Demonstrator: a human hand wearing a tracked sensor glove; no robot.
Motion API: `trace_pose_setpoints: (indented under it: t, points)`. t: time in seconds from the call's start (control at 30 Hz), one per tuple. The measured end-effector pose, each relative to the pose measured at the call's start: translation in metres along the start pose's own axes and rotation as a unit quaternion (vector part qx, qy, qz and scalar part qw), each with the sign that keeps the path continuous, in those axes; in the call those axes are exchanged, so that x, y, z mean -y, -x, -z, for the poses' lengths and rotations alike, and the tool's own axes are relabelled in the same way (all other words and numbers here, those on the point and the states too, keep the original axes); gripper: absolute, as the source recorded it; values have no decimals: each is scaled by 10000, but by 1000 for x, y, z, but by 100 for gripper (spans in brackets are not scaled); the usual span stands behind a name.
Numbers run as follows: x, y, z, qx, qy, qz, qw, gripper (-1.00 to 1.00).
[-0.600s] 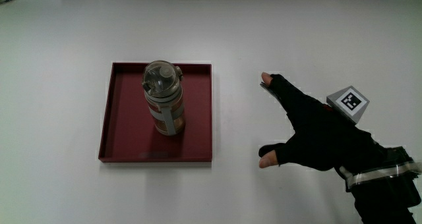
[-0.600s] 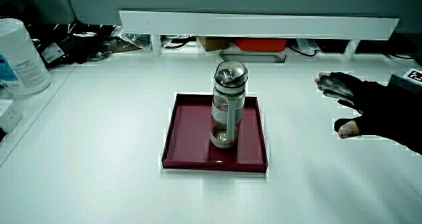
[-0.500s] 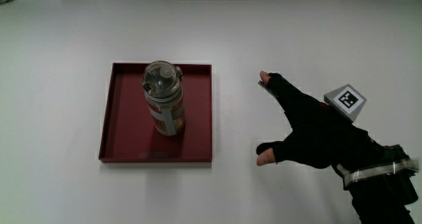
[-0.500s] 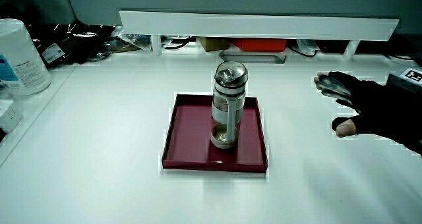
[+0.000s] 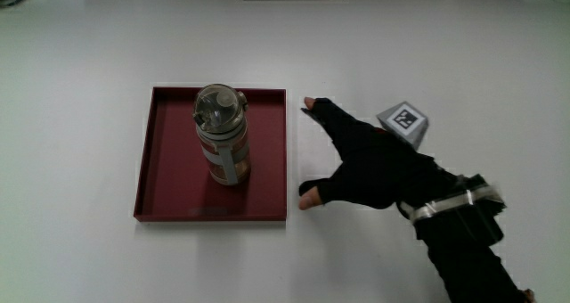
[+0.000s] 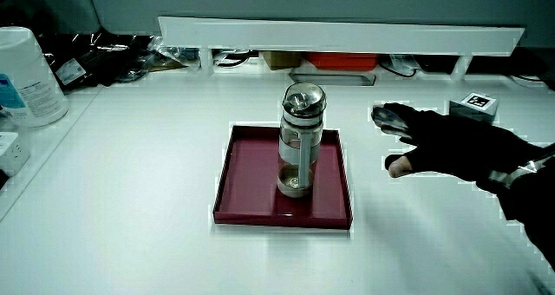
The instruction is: Pick bottle
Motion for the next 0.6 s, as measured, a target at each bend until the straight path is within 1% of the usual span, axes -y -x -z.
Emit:
trace_pose_setpoints:
  t: [0.03, 0.07, 0.1, 0.13, 0.17, 0.2, 0.23, 0.27, 0.3, 0.37, 0.4, 0.5, 0.6]
  points:
    - [-6, -2, 2, -20, 42, -48, 10000, 0]
    - [-9, 1, 6, -73, 31, 42, 10000, 0]
    - [-16, -5, 7, -24, 73, -62, 10000, 0]
    - [-20, -3, 11, -113, 133, -92, 9998, 0]
    - [-27, -7, 12, -53, 115, -125, 9998, 0]
    - [-31, -6, 15, -111, 152, -228, 9996, 0]
    - [-36, -10, 17, -80, 178, -286, 9994, 0]
    - [-38, -10, 19, -99, 180, -338, 9992, 0]
    - [-42, -12, 21, -195, 191, -399, 9988, 0]
    - [-47, -16, 26, -305, 224, -417, 9984, 0]
    - [-50, -18, 28, -346, 234, -368, 9984, 0]
    - [-61, -25, 35, -356, 274, -383, 9983, 0]
    - [-69, -30, 42, -454, 277, -432, 9977, 0]
